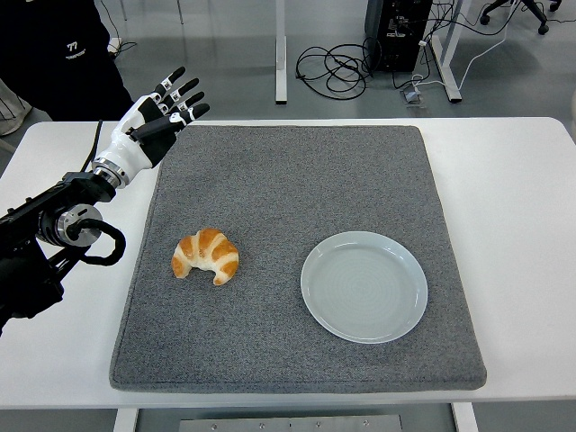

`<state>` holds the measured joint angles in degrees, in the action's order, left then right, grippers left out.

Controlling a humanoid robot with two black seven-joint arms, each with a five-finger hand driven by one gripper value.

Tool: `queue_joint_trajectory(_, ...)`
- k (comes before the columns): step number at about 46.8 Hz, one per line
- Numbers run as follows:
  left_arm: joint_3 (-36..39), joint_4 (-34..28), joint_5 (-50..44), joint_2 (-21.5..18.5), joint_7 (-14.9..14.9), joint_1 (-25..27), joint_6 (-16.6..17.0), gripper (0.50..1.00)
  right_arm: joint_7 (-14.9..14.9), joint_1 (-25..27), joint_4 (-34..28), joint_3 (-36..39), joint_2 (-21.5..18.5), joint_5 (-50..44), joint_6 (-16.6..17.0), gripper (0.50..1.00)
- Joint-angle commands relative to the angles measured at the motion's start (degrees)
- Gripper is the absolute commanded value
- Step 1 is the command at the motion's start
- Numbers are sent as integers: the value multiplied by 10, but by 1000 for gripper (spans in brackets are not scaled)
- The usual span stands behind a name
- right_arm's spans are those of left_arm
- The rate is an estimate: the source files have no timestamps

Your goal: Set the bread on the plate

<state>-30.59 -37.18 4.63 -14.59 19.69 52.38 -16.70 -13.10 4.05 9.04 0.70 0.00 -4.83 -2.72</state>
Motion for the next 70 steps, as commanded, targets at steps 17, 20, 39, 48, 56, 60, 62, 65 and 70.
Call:
queue_joint_trajectory(17,8,0,2,-2,-1,0,1,961,0,0,0,0,0,0,0,1000)
queue_joint_trajectory(20,9,-1,2,-3,-2,0,0,961,0,0,0,0,0,0,0,1000)
queue_joint_trajectory(39,11,-26,12,-34,-9,6,1,954,0,0,0,0,0,0,0,1000)
queue_joint_trajectory(48,77,-138,13,-121,-9,17,35,934,0,0,0,0,0,0,0,1000)
queue_joint_trajectory(56,147,-217,18,-191,-10,61,53,925,0,0,1,0,0,0,0,1000)
queue_joint_trajectory(60,195,-245,35,-216,-10,97,61,924,0,1,1,1,0,0,0,1000)
queue_joint_trajectory(62,219,-262,45,-228,-10,115,62,924,0,1,1,1,0,0,0,1000)
queue_joint_trajectory(65,247,-291,64,-250,-11,140,63,925,0,1,1,1,0,0,0,1000)
queue_joint_trajectory(70,278,-340,107,-279,-11,171,63,925,0,2,1,1,0,0,0,1000)
